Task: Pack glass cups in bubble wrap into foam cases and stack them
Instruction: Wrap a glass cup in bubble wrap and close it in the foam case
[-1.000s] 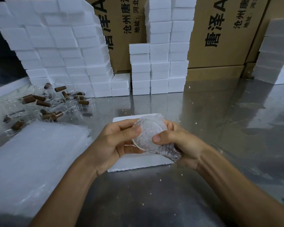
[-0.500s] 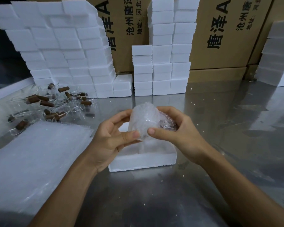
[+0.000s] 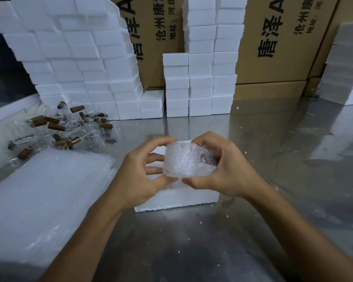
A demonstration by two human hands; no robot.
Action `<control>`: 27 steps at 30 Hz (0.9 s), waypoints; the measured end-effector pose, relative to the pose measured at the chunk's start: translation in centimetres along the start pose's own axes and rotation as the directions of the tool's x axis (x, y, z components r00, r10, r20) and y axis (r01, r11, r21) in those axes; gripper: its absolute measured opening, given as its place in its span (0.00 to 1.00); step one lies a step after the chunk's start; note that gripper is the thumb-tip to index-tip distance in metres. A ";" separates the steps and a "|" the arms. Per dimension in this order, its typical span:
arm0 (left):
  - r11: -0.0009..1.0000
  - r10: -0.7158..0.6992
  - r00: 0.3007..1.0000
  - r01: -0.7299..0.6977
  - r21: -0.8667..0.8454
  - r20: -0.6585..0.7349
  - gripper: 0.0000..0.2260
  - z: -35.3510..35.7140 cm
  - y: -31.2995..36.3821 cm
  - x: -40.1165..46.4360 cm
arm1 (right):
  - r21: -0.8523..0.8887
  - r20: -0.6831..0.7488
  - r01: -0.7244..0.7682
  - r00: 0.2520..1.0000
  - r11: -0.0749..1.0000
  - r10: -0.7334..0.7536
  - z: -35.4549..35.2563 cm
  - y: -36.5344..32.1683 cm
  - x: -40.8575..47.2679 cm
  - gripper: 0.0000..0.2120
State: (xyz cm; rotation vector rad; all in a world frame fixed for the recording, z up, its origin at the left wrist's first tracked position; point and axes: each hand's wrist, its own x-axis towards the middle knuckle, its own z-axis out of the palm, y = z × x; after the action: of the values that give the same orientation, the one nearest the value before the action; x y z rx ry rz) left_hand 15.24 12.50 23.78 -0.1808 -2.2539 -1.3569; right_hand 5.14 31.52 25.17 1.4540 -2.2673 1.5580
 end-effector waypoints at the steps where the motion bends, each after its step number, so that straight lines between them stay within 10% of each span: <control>1: 0.999 0.019 1.000 -0.018 0.031 -0.013 0.30 0.1 0.0 0.0 | -0.010 -0.020 0.020 1.000 1.000 -0.021 0.0 0.1 0.0 0.27; 18: 0.966 0.197 0.955 -0.150 0.212 -0.221 0.31 0.2 -0.2 0.1 | -0.161 -0.202 0.102 0.970 0.982 -0.134 0.4 1.7 0.0 0.28; 27: 0.931 -0.126 0.986 0.080 -0.357 -0.107 0.29 -0.5 -0.2 0.5 | 0.147 -0.237 -0.022 0.970 0.989 0.057 0.1 2.3 0.6 0.10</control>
State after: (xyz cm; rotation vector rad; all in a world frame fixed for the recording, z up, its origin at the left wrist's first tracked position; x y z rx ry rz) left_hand 14.94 11.94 24.03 -0.0927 -1.9235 -1.7707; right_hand 3.27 31.18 23.80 1.1759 -2.0978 1.8306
